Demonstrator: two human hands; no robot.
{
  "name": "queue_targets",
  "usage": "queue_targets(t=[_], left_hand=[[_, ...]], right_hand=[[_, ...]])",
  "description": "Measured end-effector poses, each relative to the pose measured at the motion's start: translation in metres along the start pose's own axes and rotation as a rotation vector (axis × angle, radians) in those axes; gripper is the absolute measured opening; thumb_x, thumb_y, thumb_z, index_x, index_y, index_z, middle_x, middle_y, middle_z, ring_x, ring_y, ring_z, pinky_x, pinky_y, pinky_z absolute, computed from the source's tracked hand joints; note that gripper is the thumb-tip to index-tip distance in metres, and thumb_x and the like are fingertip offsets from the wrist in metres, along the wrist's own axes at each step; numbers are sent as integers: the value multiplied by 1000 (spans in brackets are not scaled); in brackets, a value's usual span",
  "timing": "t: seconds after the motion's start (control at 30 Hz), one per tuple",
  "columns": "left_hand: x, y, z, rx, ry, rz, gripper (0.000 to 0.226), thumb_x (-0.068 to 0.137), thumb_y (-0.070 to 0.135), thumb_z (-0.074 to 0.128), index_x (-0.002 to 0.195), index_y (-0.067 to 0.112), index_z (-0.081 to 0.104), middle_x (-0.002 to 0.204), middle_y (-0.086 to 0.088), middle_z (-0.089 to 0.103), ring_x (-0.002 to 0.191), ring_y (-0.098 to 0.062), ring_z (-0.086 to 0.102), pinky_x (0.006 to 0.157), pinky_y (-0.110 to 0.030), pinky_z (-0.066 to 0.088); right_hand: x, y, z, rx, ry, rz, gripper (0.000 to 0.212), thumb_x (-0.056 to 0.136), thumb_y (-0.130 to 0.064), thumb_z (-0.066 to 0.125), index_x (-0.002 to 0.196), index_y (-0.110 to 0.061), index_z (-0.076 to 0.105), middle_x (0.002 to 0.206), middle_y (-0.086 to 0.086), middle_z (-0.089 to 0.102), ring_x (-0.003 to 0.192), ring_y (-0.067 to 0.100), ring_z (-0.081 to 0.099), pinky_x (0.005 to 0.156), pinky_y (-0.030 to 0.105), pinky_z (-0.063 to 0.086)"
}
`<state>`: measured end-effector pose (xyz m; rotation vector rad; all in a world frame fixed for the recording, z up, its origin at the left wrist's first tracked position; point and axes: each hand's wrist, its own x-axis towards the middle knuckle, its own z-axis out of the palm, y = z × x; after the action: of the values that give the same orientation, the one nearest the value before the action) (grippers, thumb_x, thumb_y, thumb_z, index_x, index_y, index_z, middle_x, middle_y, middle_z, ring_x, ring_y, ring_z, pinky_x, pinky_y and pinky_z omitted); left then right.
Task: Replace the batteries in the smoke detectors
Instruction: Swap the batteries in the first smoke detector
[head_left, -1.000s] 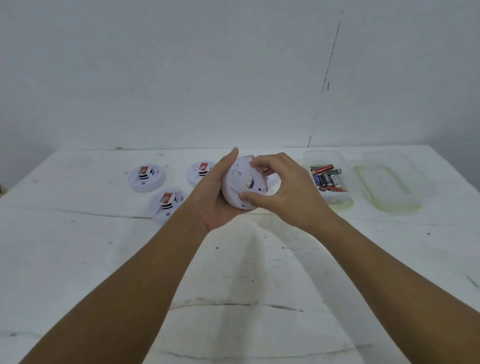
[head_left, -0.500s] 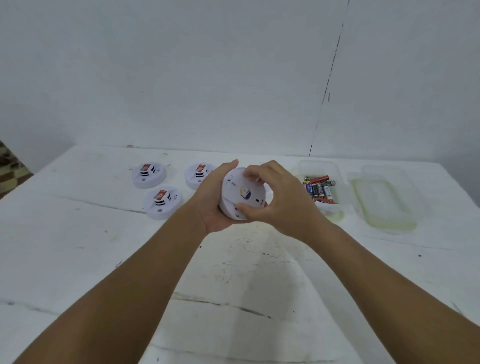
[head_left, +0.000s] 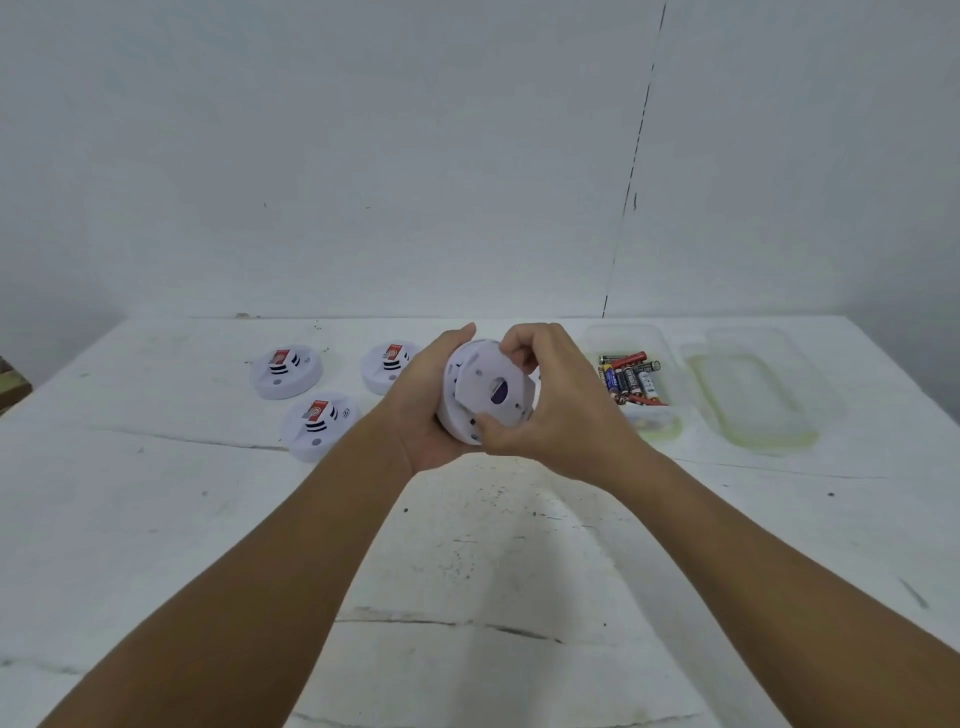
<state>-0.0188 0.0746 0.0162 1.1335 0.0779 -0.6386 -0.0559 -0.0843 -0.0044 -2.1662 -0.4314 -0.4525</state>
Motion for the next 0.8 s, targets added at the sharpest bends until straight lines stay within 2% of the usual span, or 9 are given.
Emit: queue_targets(t=[0.07, 0.13, 0.17, 0.2, 0.3, 0.37, 0.5, 0.6, 0.8], left_hand=[[2, 1, -7, -32, 48, 21, 64, 108, 42, 41, 71, 13, 84, 87, -11, 79, 77, -26, 77, 83, -43, 52], [3, 2, -16, -77, 99, 29, 52, 105, 49, 46, 115, 10, 79, 116, -18, 76, 101, -35, 74, 90, -50, 54], [4, 3, -21, -109, 126, 33, 53, 104, 52, 48, 131, 12, 70, 126, -18, 72, 108, -37, 69, 88, -51, 55], [6, 3, -27, -128, 169, 43, 53, 103, 52, 49, 136, 14, 65, 129, -18, 70, 110, -38, 67, 85, -51, 56], [10, 2, -41, -181, 209, 97, 48, 103, 52, 49, 126, 15, 69, 118, -15, 74, 111, -39, 64, 92, -51, 55], [13, -2, -47, -193, 198, 112, 45, 101, 51, 50, 115, 16, 73, 112, -15, 77, 110, -40, 62, 99, -52, 52], [17, -12, -49, -148, 125, 97, 43, 100, 51, 50, 116, 18, 73, 121, -16, 73, 105, -39, 65, 98, -50, 53], [18, -17, -49, -145, 59, 88, 42, 99, 49, 49, 113, 18, 73, 119, -16, 73, 98, -37, 68, 95, -48, 54], [20, -26, -55, -145, 12, 58, 40, 98, 48, 50, 110, 17, 73, 121, -18, 70, 102, -40, 65, 100, -50, 50]], right_hand=[[-2, -2, -1, 35, 44, 22, 64, 64, -37, 83, 117, -24, 51, 113, -6, 50, 103, 8, 50, 79, 9, 39], [-6, -2, -2, 114, 94, 89, 65, 64, -31, 84, 118, -25, 50, 114, -4, 51, 100, 6, 50, 77, 7, 39], [-8, -1, -2, 147, 107, 133, 65, 66, -27, 86, 119, -25, 49, 114, -3, 51, 98, 6, 50, 76, 7, 40], [-10, 2, -1, 162, 101, 178, 65, 69, -24, 87, 121, -26, 49, 113, -3, 50, 96, 3, 49, 74, 7, 41], [-19, 16, 7, 42, -50, 300, 64, 75, -29, 86, 126, -28, 47, 111, -7, 47, 93, -2, 50, 68, 12, 43], [-26, 30, 16, -101, -180, 367, 66, 74, -39, 84, 128, -28, 47, 111, -6, 47, 96, 7, 52, 74, 22, 45], [-37, 44, 30, -309, -399, 445, 69, 72, -51, 81, 127, -25, 48, 115, -2, 45, 107, 20, 49, 88, 37, 50], [-39, 46, 33, -388, -485, 444, 69, 73, -53, 79, 127, -24, 47, 116, -1, 44, 109, 21, 45, 92, 39, 50], [-35, 51, 30, -400, -541, 424, 65, 76, -54, 77, 128, -28, 48, 116, -4, 45, 110, 19, 44, 93, 39, 49]])
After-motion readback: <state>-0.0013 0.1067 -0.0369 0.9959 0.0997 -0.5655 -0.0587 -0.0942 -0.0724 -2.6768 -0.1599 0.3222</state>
